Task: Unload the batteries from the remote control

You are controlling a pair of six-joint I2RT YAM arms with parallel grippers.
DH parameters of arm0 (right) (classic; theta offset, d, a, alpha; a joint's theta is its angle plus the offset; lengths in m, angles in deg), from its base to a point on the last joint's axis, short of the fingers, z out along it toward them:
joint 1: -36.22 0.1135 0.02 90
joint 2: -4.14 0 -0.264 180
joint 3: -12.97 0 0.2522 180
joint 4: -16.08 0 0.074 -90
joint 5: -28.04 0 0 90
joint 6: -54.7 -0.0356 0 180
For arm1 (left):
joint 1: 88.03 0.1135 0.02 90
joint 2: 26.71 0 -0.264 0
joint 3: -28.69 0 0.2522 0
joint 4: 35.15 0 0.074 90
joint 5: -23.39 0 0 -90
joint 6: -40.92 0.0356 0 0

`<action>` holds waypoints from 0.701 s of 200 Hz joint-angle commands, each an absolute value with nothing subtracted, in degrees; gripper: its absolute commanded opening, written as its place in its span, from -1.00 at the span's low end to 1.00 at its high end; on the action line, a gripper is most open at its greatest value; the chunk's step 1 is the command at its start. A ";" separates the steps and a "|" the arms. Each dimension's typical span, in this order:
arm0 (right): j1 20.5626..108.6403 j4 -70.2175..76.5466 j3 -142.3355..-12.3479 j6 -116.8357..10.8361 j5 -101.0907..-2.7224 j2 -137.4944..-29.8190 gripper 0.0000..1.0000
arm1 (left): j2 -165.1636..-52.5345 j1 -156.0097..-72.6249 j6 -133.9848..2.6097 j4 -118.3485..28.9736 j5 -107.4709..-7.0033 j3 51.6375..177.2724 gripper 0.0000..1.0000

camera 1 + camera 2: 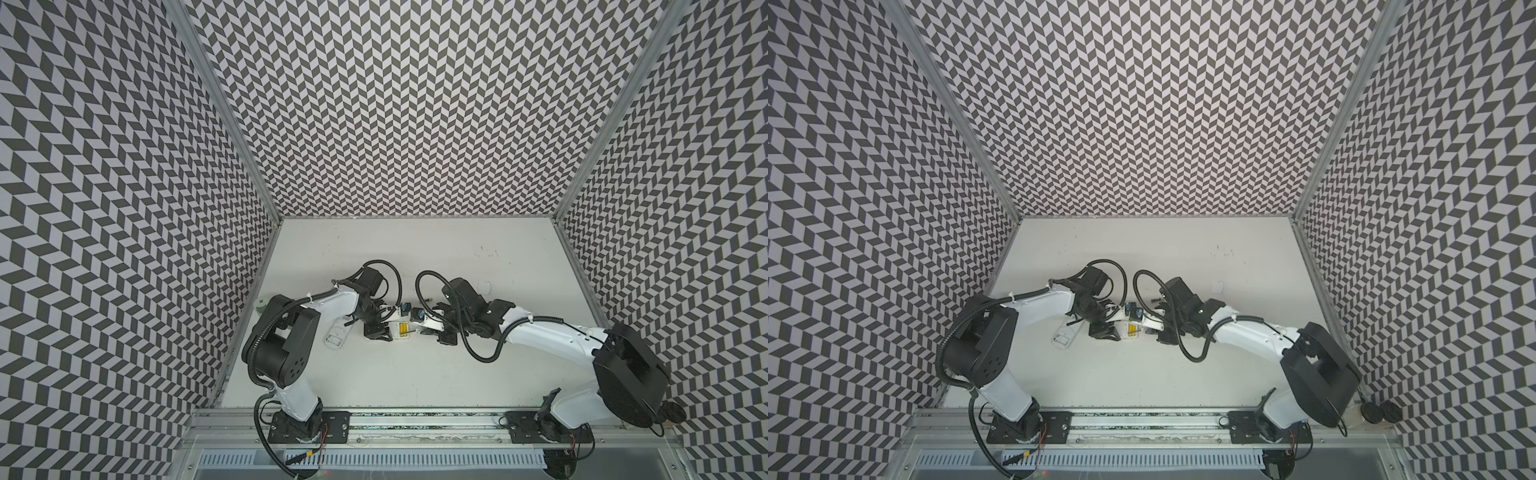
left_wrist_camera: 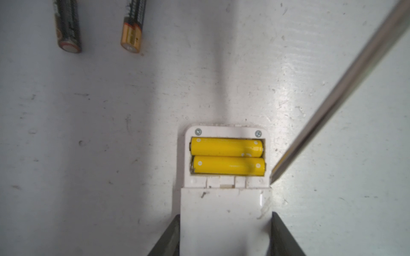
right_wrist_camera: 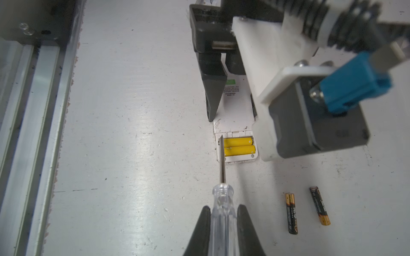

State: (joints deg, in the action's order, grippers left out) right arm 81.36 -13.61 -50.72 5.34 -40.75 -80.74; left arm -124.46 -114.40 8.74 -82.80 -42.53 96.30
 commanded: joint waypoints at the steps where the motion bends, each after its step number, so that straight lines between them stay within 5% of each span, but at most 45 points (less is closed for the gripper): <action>1: 81.22 -10.19 -49.49 5.54 -39.14 -79.82 -1.00 | -126.07 -115.63 9.45 -83.36 -40.39 94.66 -0.15; 140: 81.31 -9.58 -48.55 6.07 -39.58 -81.20 -1.00 | -125.86 -115.71 9.49 -83.18 -40.49 94.40 -0.15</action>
